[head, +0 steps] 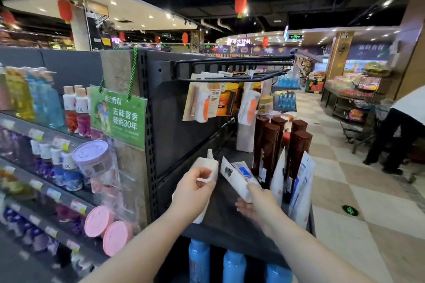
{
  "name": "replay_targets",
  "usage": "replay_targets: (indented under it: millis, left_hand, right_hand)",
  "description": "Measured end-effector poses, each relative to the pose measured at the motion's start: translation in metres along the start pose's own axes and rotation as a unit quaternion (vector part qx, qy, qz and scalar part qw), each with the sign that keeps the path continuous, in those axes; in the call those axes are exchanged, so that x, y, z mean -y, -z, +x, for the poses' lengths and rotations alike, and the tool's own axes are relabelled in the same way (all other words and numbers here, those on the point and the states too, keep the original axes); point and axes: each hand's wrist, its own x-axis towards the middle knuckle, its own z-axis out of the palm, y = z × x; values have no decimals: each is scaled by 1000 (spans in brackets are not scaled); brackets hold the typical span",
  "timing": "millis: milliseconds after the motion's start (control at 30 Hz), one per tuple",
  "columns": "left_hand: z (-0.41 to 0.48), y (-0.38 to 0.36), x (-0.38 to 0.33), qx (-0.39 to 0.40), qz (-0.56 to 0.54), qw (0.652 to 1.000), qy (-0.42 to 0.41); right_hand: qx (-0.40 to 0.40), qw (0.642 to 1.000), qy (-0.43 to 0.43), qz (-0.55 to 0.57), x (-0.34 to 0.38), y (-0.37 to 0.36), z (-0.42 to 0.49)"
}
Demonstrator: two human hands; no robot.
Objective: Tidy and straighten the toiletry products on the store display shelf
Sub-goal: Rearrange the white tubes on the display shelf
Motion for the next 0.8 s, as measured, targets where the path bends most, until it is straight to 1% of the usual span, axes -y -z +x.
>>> replay_targets:
  millis: [67, 133, 200, 233, 333, 400, 467, 500, 567, 600, 633, 700, 767, 800]
  left_hand:
    - [0, -11, -5, 11, -40, 999, 18]
    - [0, -20, -12, 32, -114, 990, 75]
    - [1, -26, -18, 64, -190, 972, 123]
    - [2, -28, -21, 85, -213, 964, 132]
    - [3, -29, -31, 134, -299, 939, 107]
    - [2, -31, -36, 130, -363, 918, 94]
    - [2, -33, -37, 110, -390, 909, 93]
    - [1, -34, -36, 98, -394, 909, 90]
    - [1, -36, -34, 70, -394, 913, 76]
    - [1, -36, -34, 63, -390, 916, 64]
    - [1, -37, -34, 61, -387, 919, 53]
    - [2, -39, -35, 61, -380, 922, 36]
    - [2, -45, -37, 65, -352, 934, 20]
    - [2, -48, -37, 69, -327, 942, 11]
  right_hand:
    - [33, 994, -20, 104, 3, 3, -17]
    - [71, 983, -17, 171, 7, 8, -34]
    - [108, 973, -9, 205, 10, 14, -48]
    - [132, 968, -6, 213, 12, 16, -53]
    - [198, 960, -10, 198, 12, 19, -63]
    - [205, 964, -14, 168, 11, 21, -66]
    - [177, 976, -13, 128, 12, 23, -66]
    - [154, 984, -4, 93, 14, 24, -67]
    - [112, 992, 52, -25, 20, 29, -71]
    - [101, 985, 98, -100, 24, 32, -73]
    - [91, 970, 149, -170, 30, 36, -76]
    - [61, 927, 245, -278, 45, 43, -82]
    - [30, 892, 307, -330, 65, 50, -88]
    - [34, 881, 331, -337, 75, 54, -91]
